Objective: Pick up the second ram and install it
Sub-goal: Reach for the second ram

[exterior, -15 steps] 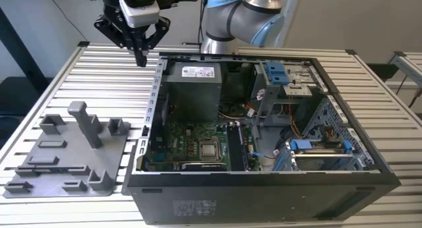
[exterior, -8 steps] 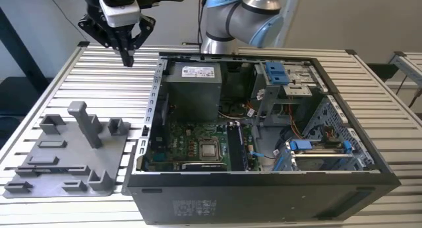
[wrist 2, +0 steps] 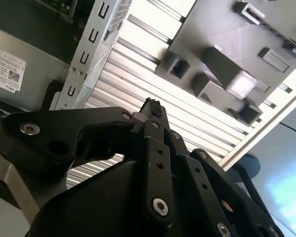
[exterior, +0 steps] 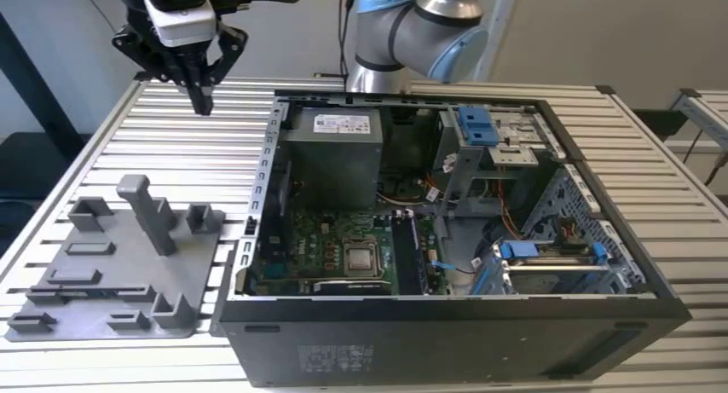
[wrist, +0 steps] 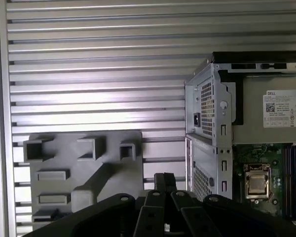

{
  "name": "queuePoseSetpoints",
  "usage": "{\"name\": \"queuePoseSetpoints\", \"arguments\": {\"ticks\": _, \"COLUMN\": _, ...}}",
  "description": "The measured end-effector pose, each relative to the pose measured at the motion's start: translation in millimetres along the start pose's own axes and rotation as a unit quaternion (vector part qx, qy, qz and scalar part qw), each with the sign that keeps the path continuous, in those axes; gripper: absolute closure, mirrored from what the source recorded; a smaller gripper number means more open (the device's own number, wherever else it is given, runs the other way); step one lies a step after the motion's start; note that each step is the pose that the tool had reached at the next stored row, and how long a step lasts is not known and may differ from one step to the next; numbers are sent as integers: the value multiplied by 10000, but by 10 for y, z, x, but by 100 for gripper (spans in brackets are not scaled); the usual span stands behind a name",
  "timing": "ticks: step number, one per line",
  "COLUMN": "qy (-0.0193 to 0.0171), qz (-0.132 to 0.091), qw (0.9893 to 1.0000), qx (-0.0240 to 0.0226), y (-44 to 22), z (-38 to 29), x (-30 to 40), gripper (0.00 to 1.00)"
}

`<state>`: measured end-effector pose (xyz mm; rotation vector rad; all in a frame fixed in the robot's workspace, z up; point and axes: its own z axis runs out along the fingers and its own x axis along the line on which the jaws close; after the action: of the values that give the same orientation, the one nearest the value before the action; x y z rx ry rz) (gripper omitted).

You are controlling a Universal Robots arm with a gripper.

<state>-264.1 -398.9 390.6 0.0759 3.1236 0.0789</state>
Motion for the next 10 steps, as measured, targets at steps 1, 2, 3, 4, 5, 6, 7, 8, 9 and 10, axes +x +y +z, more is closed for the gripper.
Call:
{"name": "queuePoseSetpoints", "arguments": {"ticks": 1, "qy": 1, "qz": -11, "qw": 10000, "qx": -1, "y": -1, "z": 0, "x": 28, "gripper": 89}}
{"name": "queuePoseSetpoints", "arguments": {"ticks": 2, "qy": 1, "qz": -22, "qw": 10000, "qx": -2, "y": -3, "z": 0, "x": 56, "gripper": 89}}
{"name": "queuePoseSetpoints", "arguments": {"ticks": 3, "qy": 2, "qz": -34, "qw": 10000, "qx": -2, "y": -5, "z": 0, "x": 84, "gripper": 89}}
{"name": "queuePoseSetpoints", "arguments": {"ticks": 4, "qy": 2, "qz": -45, "qw": 10000, "qx": -3, "y": -6, "z": 0, "x": 112, "gripper": 89}}
{"name": "queuePoseSetpoints", "arguments": {"ticks": 5, "qy": 3, "qz": -57, "qw": 10000, "qx": -4, "y": -8, "z": 0, "x": 141, "gripper": 89}}
{"name": "queuePoseSetpoints", "arguments": {"ticks": 6, "qy": 3, "qz": -66, "qw": 10000, "qx": -5, "y": -10, "z": 0, "x": 172, "gripper": 89}}
{"name": "queuePoseSetpoints", "arguments": {"ticks": 7, "qy": 4, "qz": -75, "qw": 10000, "qx": -5, "y": -11, "z": 0, "x": 202, "gripper": 89}}
{"name": "queuePoseSetpoints", "arguments": {"ticks": 8, "qy": 5, "qz": -84, "qw": 10000, "qx": -6, "y": -12, "z": 0, "x": 231, "gripper": 89}}
{"name": "queuePoseSetpoints", "arguments": {"ticks": 9, "qy": 5, "qz": -94, "qw": 10000, "qx": -6, "y": -14, "z": -1, "x": 262, "gripper": 89}}
{"name": "queuePoseSetpoints", "arguments": {"ticks": 10, "qy": 6, "qz": -102, "qw": 9999, "qx": -7, "y": -15, "z": 0, "x": 293, "gripper": 89}}
